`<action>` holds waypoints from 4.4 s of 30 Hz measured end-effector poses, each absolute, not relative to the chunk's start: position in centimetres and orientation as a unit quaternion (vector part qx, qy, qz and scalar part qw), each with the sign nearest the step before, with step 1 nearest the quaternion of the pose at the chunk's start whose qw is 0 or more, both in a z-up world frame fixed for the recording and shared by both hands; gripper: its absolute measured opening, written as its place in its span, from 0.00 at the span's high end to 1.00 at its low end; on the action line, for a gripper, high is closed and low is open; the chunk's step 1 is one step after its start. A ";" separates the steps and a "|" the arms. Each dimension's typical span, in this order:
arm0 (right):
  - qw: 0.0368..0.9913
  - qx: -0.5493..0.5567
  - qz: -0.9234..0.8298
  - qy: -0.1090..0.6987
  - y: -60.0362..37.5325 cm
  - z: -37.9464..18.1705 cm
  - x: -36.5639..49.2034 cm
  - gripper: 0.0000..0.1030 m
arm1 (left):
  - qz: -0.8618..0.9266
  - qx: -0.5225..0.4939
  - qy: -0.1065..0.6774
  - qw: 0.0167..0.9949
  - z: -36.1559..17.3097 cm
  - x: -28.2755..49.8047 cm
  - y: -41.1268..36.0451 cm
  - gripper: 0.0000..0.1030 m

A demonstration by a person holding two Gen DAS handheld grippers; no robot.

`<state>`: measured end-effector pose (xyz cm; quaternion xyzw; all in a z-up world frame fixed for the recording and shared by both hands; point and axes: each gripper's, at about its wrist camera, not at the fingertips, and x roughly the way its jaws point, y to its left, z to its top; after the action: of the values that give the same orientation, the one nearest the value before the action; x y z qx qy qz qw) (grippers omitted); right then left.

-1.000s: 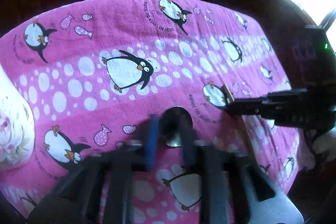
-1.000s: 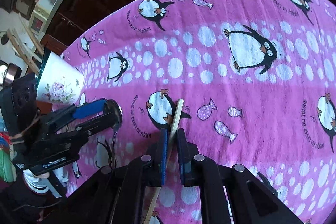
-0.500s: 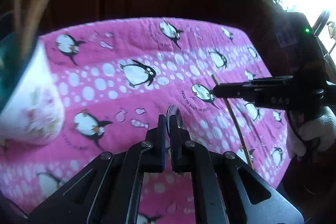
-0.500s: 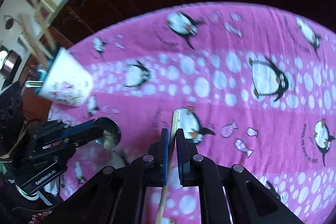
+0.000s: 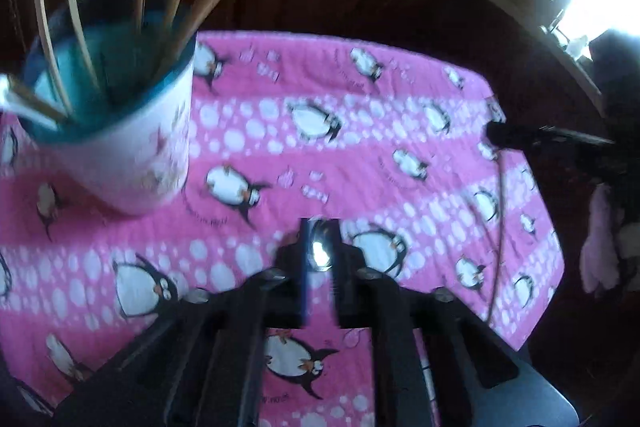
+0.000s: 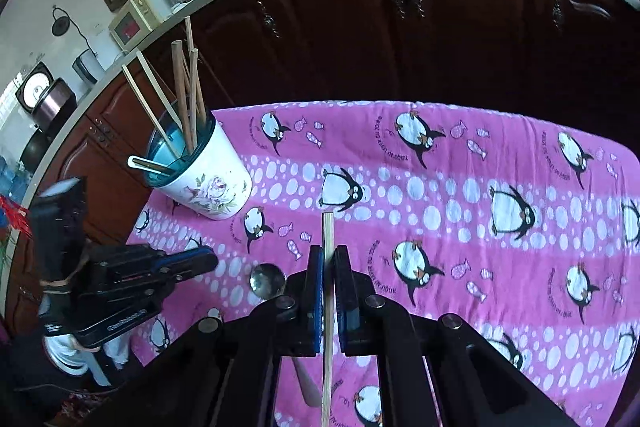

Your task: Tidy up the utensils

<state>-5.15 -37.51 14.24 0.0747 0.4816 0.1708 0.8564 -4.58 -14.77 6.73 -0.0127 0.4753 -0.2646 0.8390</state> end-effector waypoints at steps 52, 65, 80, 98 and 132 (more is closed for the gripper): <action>0.905 0.029 0.269 0.328 -28.2 29.8 -7.8 0.95 | -0.183 -0.017 0.322 0.928 21.1 -8.2 -3.6 0.99; 0.922 0.021 0.274 0.274 -25.3 34.4 -5.5 0.95 | -0.081 0.021 0.267 0.960 25.5 -3.5 -0.2 0.99; 0.918 0.021 0.252 0.306 -21.6 28.8 1.7 0.95 | -0.018 0.144 0.274 0.951 20.3 2.2 -3.3 0.99; 0.882 0.098 0.230 0.399 -24.3 20.8 5.0 0.93 | -0.036 0.098 0.356 0.929 15.0 5.0 -4.5 0.97; 0.923 0.034 0.178 0.338 -21.8 22.0 -5.7 0.54 | 0.000 0.002 0.288 0.958 20.5 -9.2 -2.7 0.48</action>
<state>-5.68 -21.80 21.96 0.0345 0.3384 0.1781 0.9233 -9.16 -2.71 20.52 0.0017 0.2884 -0.0003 0.9575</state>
